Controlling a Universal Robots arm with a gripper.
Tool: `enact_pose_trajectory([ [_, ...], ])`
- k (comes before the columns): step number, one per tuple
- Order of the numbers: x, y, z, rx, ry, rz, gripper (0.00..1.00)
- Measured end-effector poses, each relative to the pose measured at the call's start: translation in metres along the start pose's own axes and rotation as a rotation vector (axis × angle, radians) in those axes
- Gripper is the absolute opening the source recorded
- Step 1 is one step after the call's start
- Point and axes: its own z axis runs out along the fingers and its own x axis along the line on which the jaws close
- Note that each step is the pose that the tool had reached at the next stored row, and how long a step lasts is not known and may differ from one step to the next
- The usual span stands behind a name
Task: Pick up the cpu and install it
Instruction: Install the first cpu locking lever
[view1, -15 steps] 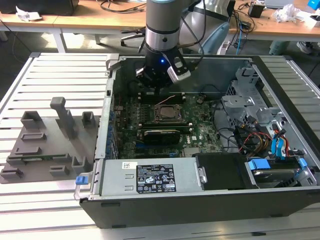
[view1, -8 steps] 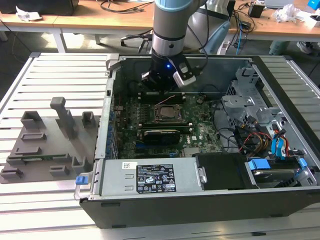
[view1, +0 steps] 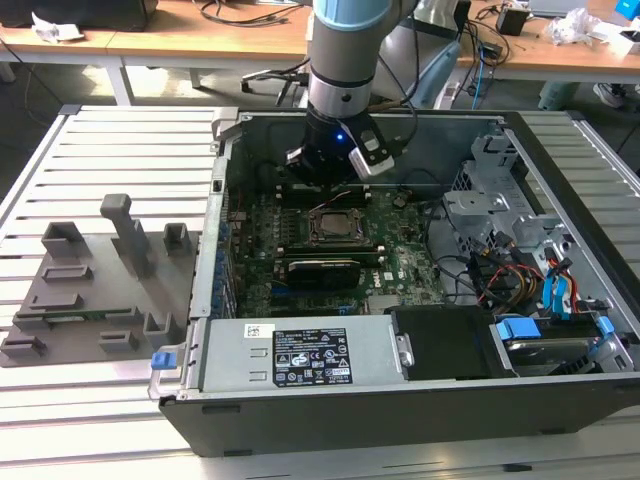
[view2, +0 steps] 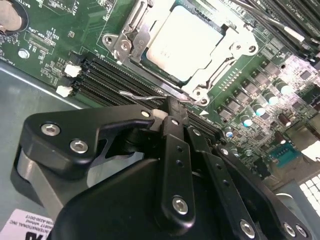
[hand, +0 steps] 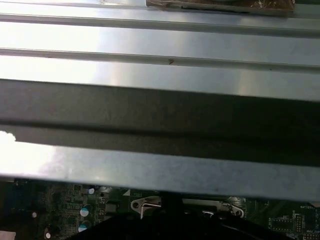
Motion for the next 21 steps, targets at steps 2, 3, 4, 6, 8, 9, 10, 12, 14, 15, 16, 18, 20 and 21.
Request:
enact_pose_trajectory([
  [2, -0.0032, -0.0004, 0.0014, 0.0000, 0.0010, 0.000, 0.11],
  [3, -0.0051, -0.0006, 0.0020, 0.0000, 0.0016, 0.000, 0.11],
  [4, -0.0062, -0.0008, 0.0024, 0.0000, 0.0020, 0.000, 0.11],
  [6, -0.0088, -0.0011, 0.0038, -0.0001, 0.0029, 0.000, 0.11],
  [8, -0.0113, -0.0013, 0.0050, -0.0002, 0.0037, 0.000, 0.11],
  [9, -0.0128, -0.0015, 0.0056, -0.0002, 0.0042, 0.000, 0.11],
  [10, -0.0142, -0.0016, 0.0061, -0.0002, 0.0044, 0.000, 0.11],
  [12, -0.0163, -0.0019, 0.0069, -0.0003, 0.0048, 0.000, 0.11],
  [14, -0.0182, -0.0022, 0.0077, -0.0003, 0.0052, 0.000, 0.11],
  [15, -0.0196, -0.0024, 0.0083, -0.0005, 0.0053, 0.000, 0.11],
  [16, -0.0208, -0.0025, 0.0088, -0.0007, 0.0055, 0.000, 0.11],
  [18, -0.0259, -0.0031, 0.0110, -0.0014, 0.0068, 0.000, 0.11],
  [20, -0.0283, -0.0033, 0.0122, -0.0019, 0.0074, 0.001, 0.11],
  [21, -0.0296, -0.0035, 0.0130, -0.0021, 0.0077, 0.001, 0.11],
])
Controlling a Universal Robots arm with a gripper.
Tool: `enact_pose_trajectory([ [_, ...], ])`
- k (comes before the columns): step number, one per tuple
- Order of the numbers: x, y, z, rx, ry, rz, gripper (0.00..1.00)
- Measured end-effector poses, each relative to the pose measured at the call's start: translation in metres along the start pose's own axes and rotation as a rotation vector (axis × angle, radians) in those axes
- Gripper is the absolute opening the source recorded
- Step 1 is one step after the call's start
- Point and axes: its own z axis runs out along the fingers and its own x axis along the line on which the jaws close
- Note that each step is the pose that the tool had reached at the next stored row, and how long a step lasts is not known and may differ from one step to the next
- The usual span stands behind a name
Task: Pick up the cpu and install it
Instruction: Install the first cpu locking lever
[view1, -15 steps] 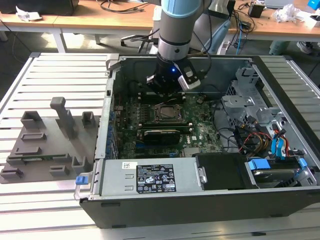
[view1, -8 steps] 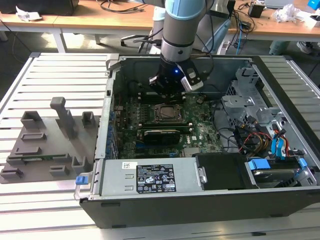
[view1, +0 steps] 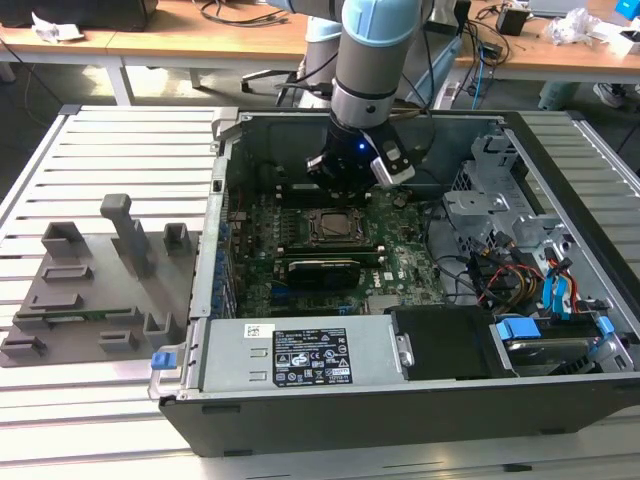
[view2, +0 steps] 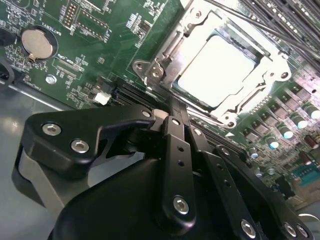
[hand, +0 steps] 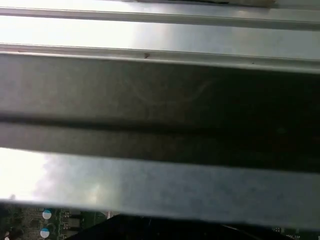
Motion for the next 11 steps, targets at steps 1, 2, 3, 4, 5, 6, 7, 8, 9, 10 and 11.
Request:
enact_pose_trajectory([
  [1, -0.0006, -0.0001, 0.0003, 0.0000, 0.0001, 0.000, 0.11],
  [2, -0.0019, -0.0007, 0.0011, -0.0001, 0.0005, 0.000, 0.11],
  [3, -0.0025, -0.0012, 0.0015, -0.0001, 0.0005, 0.000, 0.11],
  [4, -0.0028, -0.0018, 0.0018, -0.0001, 0.0003, 0.000, 0.11],
  [5, -0.0030, -0.0024, 0.0020, -0.0003, 0.0002, 0.000, 0.11],
  [6, -0.0034, -0.0032, 0.0025, -0.0007, 0.0003, 0.000, 0.11],
  [7, -0.0039, -0.0035, 0.0031, -0.0006, 0.0004, 0.000, 0.11],
  [8, -0.0041, -0.0036, 0.0037, -0.0010, 0.0003, 0.000, 0.11],
  [9, -0.0041, -0.0038, 0.0043, -0.0044, 0.0002, 0.000, 0.11],
  [10, -0.0042, -0.0039, 0.0047, -0.0090, -0.0001, 0.000, 0.11],
  [11, -0.0043, -0.0038, 0.0053, -0.0144, -0.0007, -0.001, 0.11],
])
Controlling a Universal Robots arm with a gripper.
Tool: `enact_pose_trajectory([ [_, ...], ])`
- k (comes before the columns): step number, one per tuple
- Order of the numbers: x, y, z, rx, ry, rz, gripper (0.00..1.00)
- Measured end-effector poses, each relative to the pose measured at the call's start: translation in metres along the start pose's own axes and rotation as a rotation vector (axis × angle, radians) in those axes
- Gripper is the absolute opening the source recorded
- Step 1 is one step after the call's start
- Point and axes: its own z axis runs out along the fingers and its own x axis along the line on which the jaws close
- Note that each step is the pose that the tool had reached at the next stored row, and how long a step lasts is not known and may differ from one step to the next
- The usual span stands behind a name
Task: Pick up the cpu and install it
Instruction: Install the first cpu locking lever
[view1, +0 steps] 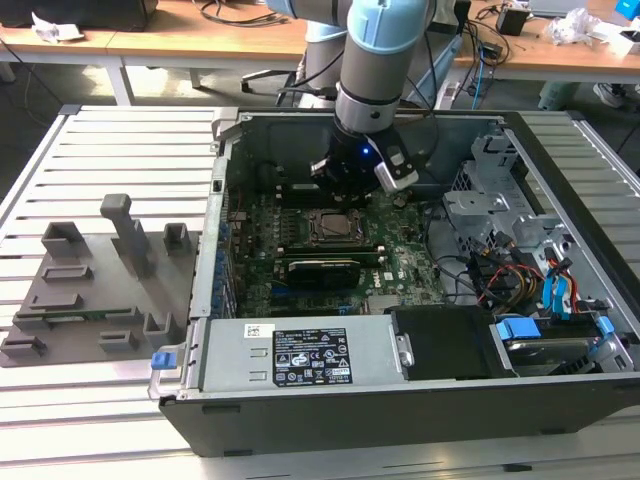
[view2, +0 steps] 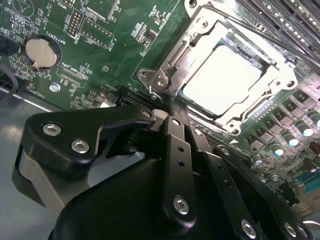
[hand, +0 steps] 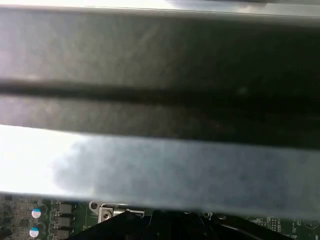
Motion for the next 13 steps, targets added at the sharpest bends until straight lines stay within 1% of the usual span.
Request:
enact_pose_trajectory([
  [3, 0.0000, -0.0001, 0.0009, -0.0179, -0.0008, -0.001, 0.11],
  [4, 0.0000, 0.0000, 0.0010, -0.0200, -0.0012, -0.001, 0.11],
  [5, 0.0000, 0.0001, 0.0010, -0.0176, -0.0015, 0.000, 0.11],
  [8, -0.0003, 0.0007, -0.0011, 0.0115, -0.0027, 0.000, 0.11],
  [9, -0.0001, 0.0005, -0.0036, 0.0223, -0.0018, 0.000, 0.11],
  [10, 0.0002, 0.0008, -0.0079, 0.0342, -0.0013, 0.001, 0.11],
  [11, 0.0002, 0.0011, -0.0096, 0.0372, -0.0018, 0.001, 0.11],
  [12, 0.0003, 0.0013, -0.0127, 0.0443, -0.0024, 0.001, 0.11],
  [13, 0.0003, 0.0015, -0.0142, 0.0508, -0.0026, 0.001, 0.11],
])
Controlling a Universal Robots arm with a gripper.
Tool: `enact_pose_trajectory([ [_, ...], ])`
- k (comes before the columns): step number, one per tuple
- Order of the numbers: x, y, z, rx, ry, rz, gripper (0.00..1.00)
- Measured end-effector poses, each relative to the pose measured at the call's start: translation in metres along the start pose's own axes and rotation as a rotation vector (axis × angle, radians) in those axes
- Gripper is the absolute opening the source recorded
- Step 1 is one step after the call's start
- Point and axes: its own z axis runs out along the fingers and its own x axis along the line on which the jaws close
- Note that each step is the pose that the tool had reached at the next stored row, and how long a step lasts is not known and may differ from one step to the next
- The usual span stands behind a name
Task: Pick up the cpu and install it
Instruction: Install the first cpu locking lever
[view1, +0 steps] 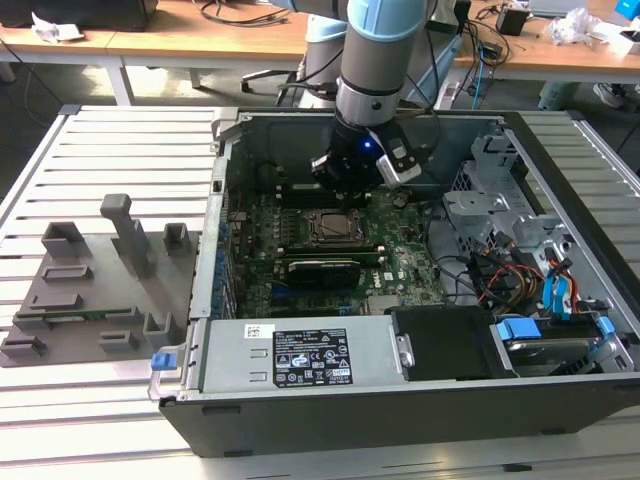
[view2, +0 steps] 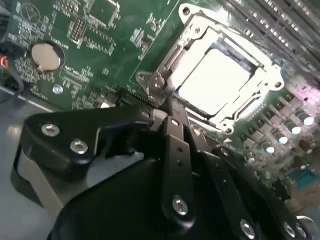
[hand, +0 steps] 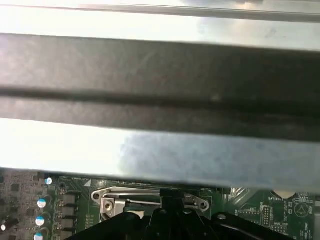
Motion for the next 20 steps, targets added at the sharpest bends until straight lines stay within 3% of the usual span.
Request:
enact_pose_trajectory([
  [2, 0.0001, 0.0001, -0.0029, 0.0188, 0.0005, 0.000, 0.11],
  [4, 0.0001, 0.0000, -0.0049, 0.0304, 0.0008, 0.001, 0.11],
  [13, 0.0010, -0.0112, -0.0067, 0.0432, 0.0008, 0.001, 0.11],
  [17, 0.0015, -0.0169, -0.0087, 0.0663, 0.0021, 0.002, 0.11],
  [20, 0.0016, -0.0172, -0.0137, 0.0755, 0.0026, 0.002, 0.11],
])
